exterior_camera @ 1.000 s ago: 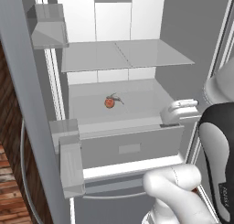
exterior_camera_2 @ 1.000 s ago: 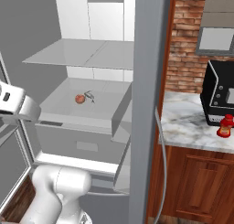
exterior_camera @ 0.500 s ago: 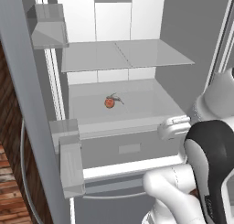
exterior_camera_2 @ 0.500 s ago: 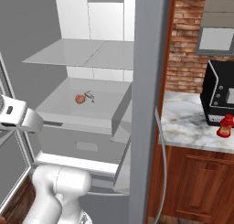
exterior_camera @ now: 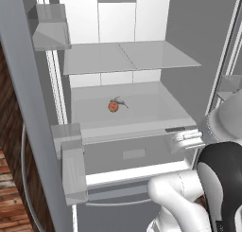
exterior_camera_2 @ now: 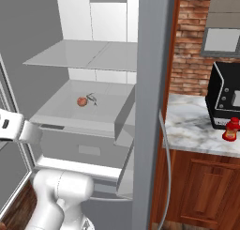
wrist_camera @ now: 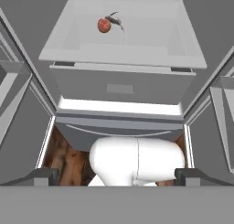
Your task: Place the condiment bottle and ketchup from the counter to the top shelf of the fridge. If the existing items in the fridge are on the top shelf, move them to other shelves.
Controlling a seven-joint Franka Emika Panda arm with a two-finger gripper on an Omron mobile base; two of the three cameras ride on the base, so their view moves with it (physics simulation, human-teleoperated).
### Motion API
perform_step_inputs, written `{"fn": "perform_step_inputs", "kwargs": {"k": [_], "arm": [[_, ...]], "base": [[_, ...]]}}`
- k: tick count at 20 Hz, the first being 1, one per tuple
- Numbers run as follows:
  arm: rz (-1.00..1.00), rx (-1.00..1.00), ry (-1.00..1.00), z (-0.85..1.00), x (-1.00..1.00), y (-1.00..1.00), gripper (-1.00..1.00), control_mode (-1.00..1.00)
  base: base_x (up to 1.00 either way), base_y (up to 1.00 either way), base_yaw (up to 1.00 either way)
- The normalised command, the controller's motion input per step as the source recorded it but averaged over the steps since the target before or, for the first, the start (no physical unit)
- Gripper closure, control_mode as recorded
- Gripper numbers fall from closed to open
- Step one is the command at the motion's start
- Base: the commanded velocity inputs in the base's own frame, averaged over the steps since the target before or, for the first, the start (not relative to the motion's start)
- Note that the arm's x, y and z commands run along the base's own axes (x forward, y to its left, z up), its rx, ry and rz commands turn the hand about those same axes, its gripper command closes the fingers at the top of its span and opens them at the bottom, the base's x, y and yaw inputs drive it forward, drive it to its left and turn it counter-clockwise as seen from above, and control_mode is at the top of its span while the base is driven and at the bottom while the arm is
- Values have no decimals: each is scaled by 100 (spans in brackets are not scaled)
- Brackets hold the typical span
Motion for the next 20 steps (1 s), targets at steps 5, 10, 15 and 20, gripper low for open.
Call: {"fn": "perform_step_inputs", "kwargs": {"k": [5,10,15,20], "arm": [[0,0,0,0,-48,-11,-100,-100],[0,0,0,0,0,0,-100,100],[0,0,0,0,0,0,-100,100],[0,0,0,0,0,0,-100,100]], "base": [[0,0,0],[-80,-44,-7],[-98,-59,-40],[-57,-49,-64]]}}
